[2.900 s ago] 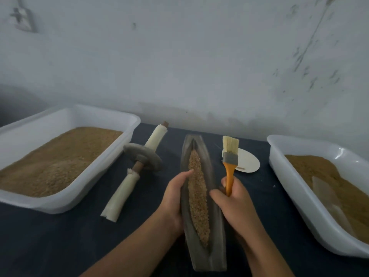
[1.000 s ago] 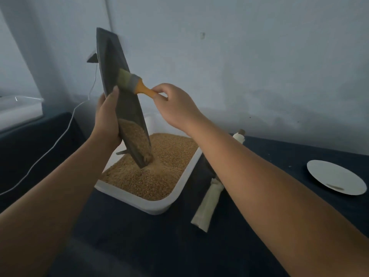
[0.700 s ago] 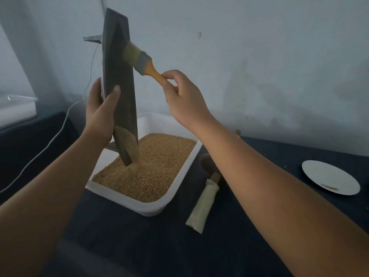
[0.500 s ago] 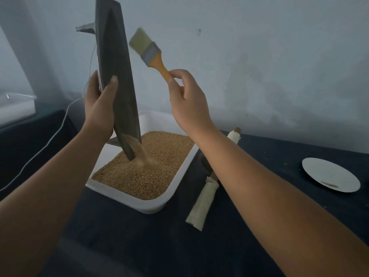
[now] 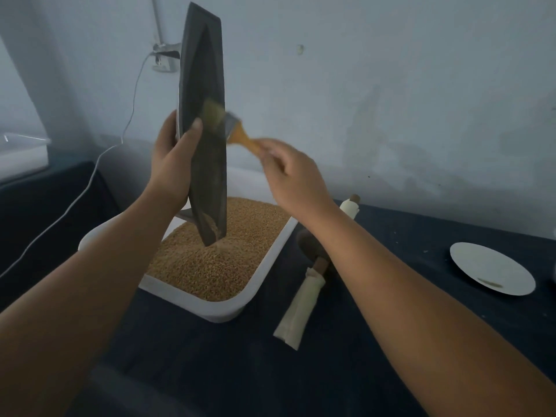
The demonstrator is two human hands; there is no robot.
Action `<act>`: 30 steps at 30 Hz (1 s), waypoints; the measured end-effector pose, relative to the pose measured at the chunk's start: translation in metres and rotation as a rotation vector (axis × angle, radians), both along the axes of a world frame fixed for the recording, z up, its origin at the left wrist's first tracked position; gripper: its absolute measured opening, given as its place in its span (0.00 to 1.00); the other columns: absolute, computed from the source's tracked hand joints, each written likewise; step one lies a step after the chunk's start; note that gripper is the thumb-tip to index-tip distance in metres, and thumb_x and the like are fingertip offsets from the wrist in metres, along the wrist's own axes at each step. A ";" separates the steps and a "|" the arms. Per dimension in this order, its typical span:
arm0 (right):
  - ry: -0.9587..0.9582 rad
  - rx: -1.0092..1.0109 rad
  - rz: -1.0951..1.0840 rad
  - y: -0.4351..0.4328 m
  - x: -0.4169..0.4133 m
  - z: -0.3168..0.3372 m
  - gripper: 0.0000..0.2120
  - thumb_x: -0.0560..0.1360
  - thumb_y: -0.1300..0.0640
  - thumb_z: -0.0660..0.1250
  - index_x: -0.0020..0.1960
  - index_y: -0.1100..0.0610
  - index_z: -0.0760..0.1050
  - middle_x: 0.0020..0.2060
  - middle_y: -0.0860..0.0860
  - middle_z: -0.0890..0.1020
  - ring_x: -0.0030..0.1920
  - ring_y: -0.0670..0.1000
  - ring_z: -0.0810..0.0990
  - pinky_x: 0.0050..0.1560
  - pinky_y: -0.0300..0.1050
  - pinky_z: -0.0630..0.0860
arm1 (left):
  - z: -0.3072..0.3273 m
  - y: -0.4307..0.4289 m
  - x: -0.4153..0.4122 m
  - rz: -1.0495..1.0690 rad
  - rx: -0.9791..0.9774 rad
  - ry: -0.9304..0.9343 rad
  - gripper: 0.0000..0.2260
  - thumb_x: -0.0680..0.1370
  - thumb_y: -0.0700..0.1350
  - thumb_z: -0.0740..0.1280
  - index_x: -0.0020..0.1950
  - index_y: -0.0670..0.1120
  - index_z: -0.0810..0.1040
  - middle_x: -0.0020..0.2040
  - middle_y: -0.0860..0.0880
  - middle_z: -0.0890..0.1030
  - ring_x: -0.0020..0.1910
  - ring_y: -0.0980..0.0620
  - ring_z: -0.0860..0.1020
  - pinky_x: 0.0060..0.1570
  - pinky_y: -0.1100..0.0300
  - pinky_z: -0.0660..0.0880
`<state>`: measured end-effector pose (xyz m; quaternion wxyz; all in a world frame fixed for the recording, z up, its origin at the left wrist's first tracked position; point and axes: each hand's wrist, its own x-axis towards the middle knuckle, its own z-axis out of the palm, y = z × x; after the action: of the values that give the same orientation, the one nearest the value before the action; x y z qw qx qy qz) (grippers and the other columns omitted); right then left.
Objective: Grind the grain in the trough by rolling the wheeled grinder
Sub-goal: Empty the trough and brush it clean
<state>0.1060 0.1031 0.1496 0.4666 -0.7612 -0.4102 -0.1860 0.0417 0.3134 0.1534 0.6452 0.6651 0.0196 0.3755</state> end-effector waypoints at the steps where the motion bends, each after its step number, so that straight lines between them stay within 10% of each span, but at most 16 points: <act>1: 0.003 0.086 -0.022 -0.001 0.002 0.004 0.16 0.88 0.52 0.57 0.72 0.51 0.76 0.42 0.44 0.83 0.34 0.40 0.76 0.33 0.33 0.70 | 0.000 -0.002 0.001 -0.010 -0.008 -0.001 0.18 0.80 0.62 0.72 0.68 0.58 0.79 0.61 0.51 0.85 0.59 0.47 0.85 0.59 0.42 0.84; 6: 0.017 0.033 -0.068 0.024 0.005 0.018 0.19 0.89 0.51 0.56 0.78 0.52 0.70 0.63 0.47 0.83 0.55 0.39 0.80 0.48 0.22 0.69 | -0.003 -0.018 0.004 -0.039 -0.033 0.015 0.18 0.81 0.61 0.71 0.68 0.58 0.79 0.61 0.51 0.86 0.60 0.48 0.85 0.58 0.45 0.84; 12: -0.139 -0.346 -0.012 0.004 -0.003 -0.015 0.17 0.87 0.50 0.58 0.72 0.44 0.77 0.41 0.41 0.83 0.34 0.40 0.79 0.36 0.40 0.78 | 0.002 -0.023 0.005 -0.046 0.001 0.007 0.12 0.81 0.60 0.70 0.62 0.61 0.81 0.60 0.49 0.84 0.60 0.46 0.84 0.60 0.43 0.83; 15: -0.091 -0.507 0.002 -0.022 -0.001 -0.015 0.18 0.86 0.49 0.57 0.71 0.42 0.79 0.55 0.44 0.87 0.47 0.45 0.84 0.49 0.51 0.83 | 0.008 -0.017 0.006 -0.026 0.052 -0.005 0.18 0.80 0.61 0.71 0.68 0.56 0.79 0.61 0.50 0.84 0.60 0.47 0.84 0.58 0.44 0.84; 20: -0.006 -0.181 -0.038 -0.020 0.010 0.005 0.19 0.88 0.48 0.56 0.75 0.45 0.75 0.52 0.47 0.87 0.43 0.48 0.83 0.44 0.43 0.80 | 0.013 -0.018 0.009 -0.041 0.149 -0.029 0.21 0.81 0.59 0.70 0.72 0.53 0.76 0.63 0.49 0.82 0.62 0.46 0.83 0.59 0.44 0.84; 24: -0.049 -0.428 0.007 -0.017 -0.002 -0.010 0.17 0.89 0.49 0.55 0.75 0.43 0.73 0.54 0.49 0.86 0.45 0.48 0.84 0.52 0.55 0.83 | 0.015 -0.027 0.013 -0.029 0.182 -0.040 0.22 0.82 0.59 0.69 0.72 0.52 0.76 0.64 0.49 0.82 0.62 0.49 0.82 0.62 0.46 0.82; 30: -0.031 -0.518 -0.015 -0.055 -0.005 -0.019 0.19 0.87 0.49 0.57 0.75 0.42 0.75 0.68 0.44 0.82 0.62 0.46 0.81 0.58 0.46 0.78 | 0.016 -0.019 0.017 -0.001 0.271 -0.117 0.18 0.83 0.56 0.69 0.72 0.54 0.78 0.59 0.56 0.84 0.61 0.53 0.83 0.57 0.52 0.84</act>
<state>0.1007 0.0480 0.1310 0.2483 -0.8555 -0.4455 -0.0896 0.0585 0.2948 0.1697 0.5500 0.7229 -0.0694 0.4125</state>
